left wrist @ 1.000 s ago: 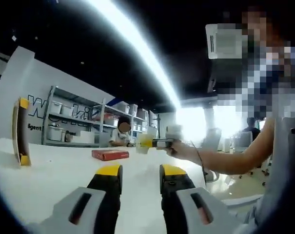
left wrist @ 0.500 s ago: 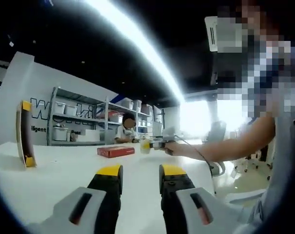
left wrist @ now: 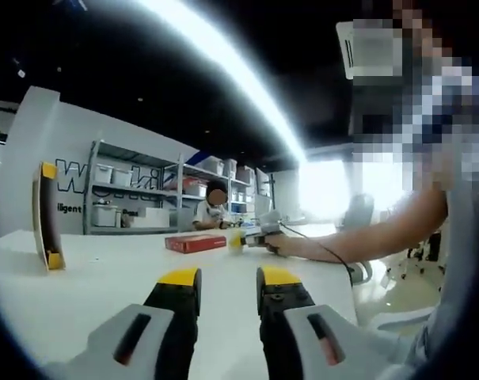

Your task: Tear open the coffee pouch, take out the coffee, and pour the coffee from the pouch into the cup

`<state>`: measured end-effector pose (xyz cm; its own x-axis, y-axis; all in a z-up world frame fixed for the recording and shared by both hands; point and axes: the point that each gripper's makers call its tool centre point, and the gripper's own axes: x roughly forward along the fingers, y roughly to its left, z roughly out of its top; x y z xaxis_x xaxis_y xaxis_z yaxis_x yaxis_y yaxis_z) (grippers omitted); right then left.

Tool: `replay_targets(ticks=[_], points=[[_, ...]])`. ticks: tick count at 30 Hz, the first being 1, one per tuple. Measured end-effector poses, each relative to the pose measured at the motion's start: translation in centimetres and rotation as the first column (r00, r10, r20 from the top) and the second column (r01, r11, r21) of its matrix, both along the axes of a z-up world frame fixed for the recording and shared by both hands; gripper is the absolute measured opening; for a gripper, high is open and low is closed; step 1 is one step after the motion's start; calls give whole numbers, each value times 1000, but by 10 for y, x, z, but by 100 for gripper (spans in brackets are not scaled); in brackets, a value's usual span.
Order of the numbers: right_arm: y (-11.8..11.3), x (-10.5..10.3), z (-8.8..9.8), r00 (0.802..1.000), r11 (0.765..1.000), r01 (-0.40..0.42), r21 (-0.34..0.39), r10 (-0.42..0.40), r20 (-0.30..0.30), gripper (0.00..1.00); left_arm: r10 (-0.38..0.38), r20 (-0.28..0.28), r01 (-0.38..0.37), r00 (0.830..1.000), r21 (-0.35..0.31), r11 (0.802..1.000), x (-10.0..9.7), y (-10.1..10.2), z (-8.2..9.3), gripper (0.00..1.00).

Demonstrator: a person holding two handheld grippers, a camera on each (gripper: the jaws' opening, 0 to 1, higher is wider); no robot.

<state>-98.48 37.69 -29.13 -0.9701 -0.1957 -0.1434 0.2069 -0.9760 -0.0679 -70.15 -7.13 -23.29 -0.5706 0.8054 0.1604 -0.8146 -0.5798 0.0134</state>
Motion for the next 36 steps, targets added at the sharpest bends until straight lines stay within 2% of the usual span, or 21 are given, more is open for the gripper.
replay_targets(ticks=[9, 15, 18, 21, 23, 25, 26, 28, 29, 31, 32, 34, 36], points=[[-2, 2, -3, 1000, 999, -10, 32, 10, 6, 46, 10, -4, -10, 1000, 11, 1000, -3, -2, 2, 31], [-2, 7, 0, 1000, 999, -28, 32, 28, -2, 58, 32, -34, -32, 999, 9, 999, -4, -3, 5, 32], [3, 15, 2, 1000, 1000, -20, 0, 20, -1, 61, 35, -37, -35, 999, 8, 999, -4, -2, 5, 33], [8, 37, 10, 1000, 996, -1, -84, 2, 4, 64, 40, -40, -40, 998, 8, 999, -4, -3, 5, 33], [11, 57, 28, 999, 989, 9, -148, -17, -51, 66, 51, -46, -50, 998, 6, 999, -5, -5, 5, 35], [3, 83, 43, 996, 979, -4, -203, -15, -89, 66, 50, -48, -49, 998, 10, 999, -6, -8, 6, 35], [-6, 97, 51, 993, 981, -18, -194, -5, -119, 65, 47, -50, -46, 998, 15, 999, -6, -10, 6, 35], [-22, 121, 57, 990, 986, -31, -164, 8, -141, 65, 50, -70, -49, 996, 27, 998, -4, -10, 10, 36], [-33, 135, 63, 984, 989, -39, -142, 13, -176, 64, 52, -69, -50, 996, 36, 998, -5, -11, 11, 36], [-64, 163, 68, 975, 993, -69, -93, 47, -219, 64, 66, -78, -62, 995, 47, 997, -5, -11, 13, 37], [-87, 182, 71, 964, 992, -94, -89, 69, -255, 64, 70, -84, -65, 994, 52, 996, -5, -12, 14, 38], [-122, 206, 76, 939, 982, -159, -98, 120, -324, 63, 77, -84, -73, 993, 55, 996, -6, -12, 14, 38], [-151, 221, 76, 918, 967, -220, -127, 161, -362, 63, 88, -89, -83, 992, 52, 995, -7, -12, 14, 39]])
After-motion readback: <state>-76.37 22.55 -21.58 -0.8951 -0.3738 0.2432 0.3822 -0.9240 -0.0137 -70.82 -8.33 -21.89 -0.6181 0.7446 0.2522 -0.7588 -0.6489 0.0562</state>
